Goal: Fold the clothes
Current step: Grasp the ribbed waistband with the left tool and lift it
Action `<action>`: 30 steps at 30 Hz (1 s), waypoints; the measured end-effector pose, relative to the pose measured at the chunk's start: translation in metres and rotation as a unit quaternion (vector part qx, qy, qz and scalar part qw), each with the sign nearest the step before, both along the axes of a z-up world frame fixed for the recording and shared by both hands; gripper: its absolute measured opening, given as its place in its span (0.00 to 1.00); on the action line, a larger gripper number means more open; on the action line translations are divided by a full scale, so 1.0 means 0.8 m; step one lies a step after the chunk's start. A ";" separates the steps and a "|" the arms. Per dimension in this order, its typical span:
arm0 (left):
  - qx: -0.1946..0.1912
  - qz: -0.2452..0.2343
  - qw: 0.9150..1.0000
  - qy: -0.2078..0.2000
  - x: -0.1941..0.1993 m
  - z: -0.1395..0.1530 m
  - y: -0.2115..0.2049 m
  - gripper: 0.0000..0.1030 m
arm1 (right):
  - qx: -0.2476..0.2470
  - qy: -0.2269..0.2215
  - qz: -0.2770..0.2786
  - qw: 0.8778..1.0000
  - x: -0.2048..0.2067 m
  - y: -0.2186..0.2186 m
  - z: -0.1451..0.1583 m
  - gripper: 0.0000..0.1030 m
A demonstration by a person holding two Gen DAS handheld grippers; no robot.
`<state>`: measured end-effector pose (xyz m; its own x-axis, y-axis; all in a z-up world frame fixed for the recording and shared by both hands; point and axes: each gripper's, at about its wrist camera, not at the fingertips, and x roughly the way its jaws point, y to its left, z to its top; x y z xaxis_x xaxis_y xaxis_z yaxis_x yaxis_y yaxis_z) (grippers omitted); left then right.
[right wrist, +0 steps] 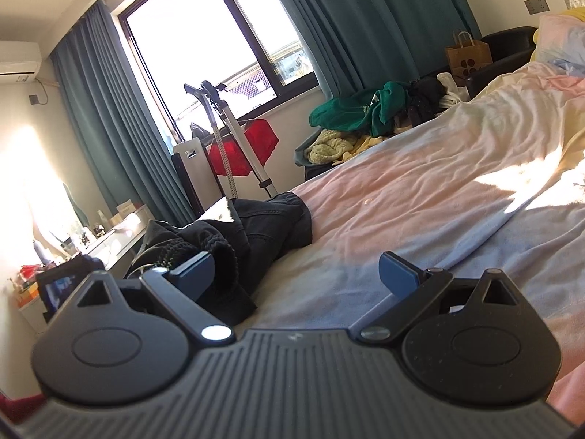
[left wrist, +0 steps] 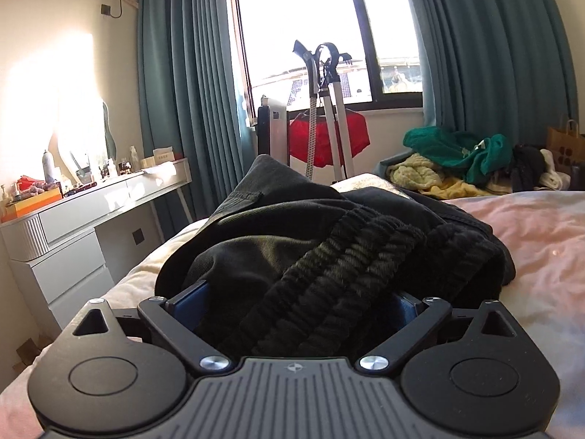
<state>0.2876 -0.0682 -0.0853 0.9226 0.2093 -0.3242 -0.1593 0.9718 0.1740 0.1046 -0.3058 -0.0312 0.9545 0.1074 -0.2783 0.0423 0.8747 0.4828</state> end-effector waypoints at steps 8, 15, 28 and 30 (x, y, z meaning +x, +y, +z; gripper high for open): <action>-0.043 0.010 0.999 -0.002 0.039 0.028 0.008 0.46 | -0.008 0.025 0.011 1.000 0.022 0.014 -0.017 0.95; -0.104 0.014 0.992 -0.065 -0.044 0.108 0.053 0.10 | -0.025 -0.023 0.030 0.999 0.008 0.028 -0.005 0.95; -0.270 0.026 0.955 -0.120 -0.224 0.170 0.240 0.09 | 0.051 -0.027 0.109 0.992 -0.020 0.043 0.000 0.95; -0.299 0.051 0.948 -0.092 -0.214 0.157 0.278 0.09 | 0.069 -0.011 0.129 0.989 -0.019 0.048 -0.008 0.93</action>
